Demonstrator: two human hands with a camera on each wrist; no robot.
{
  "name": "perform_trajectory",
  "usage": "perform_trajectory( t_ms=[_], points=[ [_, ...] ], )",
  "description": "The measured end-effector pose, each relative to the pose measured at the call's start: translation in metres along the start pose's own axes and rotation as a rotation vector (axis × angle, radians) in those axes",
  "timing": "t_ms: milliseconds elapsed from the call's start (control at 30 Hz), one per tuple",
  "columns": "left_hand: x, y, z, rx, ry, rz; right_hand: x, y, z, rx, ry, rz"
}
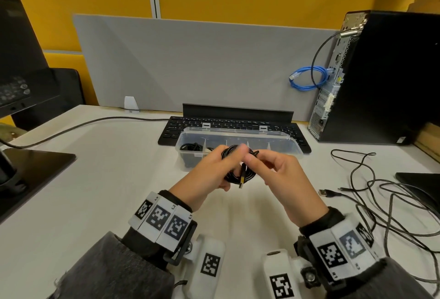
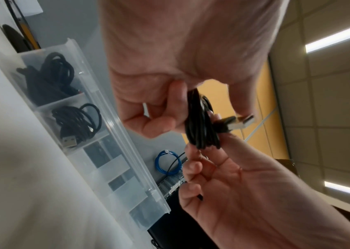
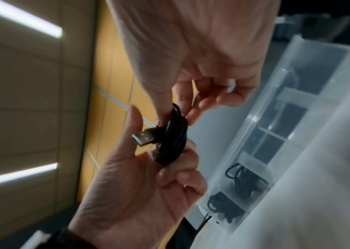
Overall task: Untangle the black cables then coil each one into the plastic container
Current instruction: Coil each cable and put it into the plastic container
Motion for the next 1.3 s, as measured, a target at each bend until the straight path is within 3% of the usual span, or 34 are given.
perform_trajectory(
  t_ms=[100, 333, 500, 733, 867, 1133, 1300],
  points=[
    [0.002, 0.0, 0.001, -0.039, 0.103, 0.037, -0.001, -0.001, 0.001, 0.049, -0.054, 0.039],
    [0.005, -0.003, -0.003, -0.052, -0.063, 0.105, -0.004, -0.003, -0.004, -0.127, 0.15, 0.229],
    [0.005, -0.005, -0.012, -0.169, 0.023, 0.05, -0.009, -0.005, -0.004, -0.194, 0.21, 0.261],
    [0.003, -0.003, -0.009, -0.218, 0.147, -0.006, -0.008, -0.004, -0.007, -0.189, 0.099, 0.243],
    [0.005, -0.002, -0.012, -0.284, 0.196, -0.121, -0.01, -0.005, -0.005, -0.236, 0.145, 0.219],
    [0.015, 0.002, -0.011, -0.388, 0.327, -0.352, -0.015, -0.009, 0.001, -0.185, 0.138, 0.095],
    [0.015, 0.003, -0.011, -0.432, 0.408, -0.389, -0.016, -0.011, 0.009, 0.075, -0.095, 0.031]
  ],
)
Point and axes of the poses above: each hand's wrist, its own y-axis towards the middle knuckle, its own x-axis out of the back of the hand, z = x × y, the point moved 4 cm from there along y, towards the middle knuckle, and after that the axes turned 7 degrees about -z, right-handed, at the moved point
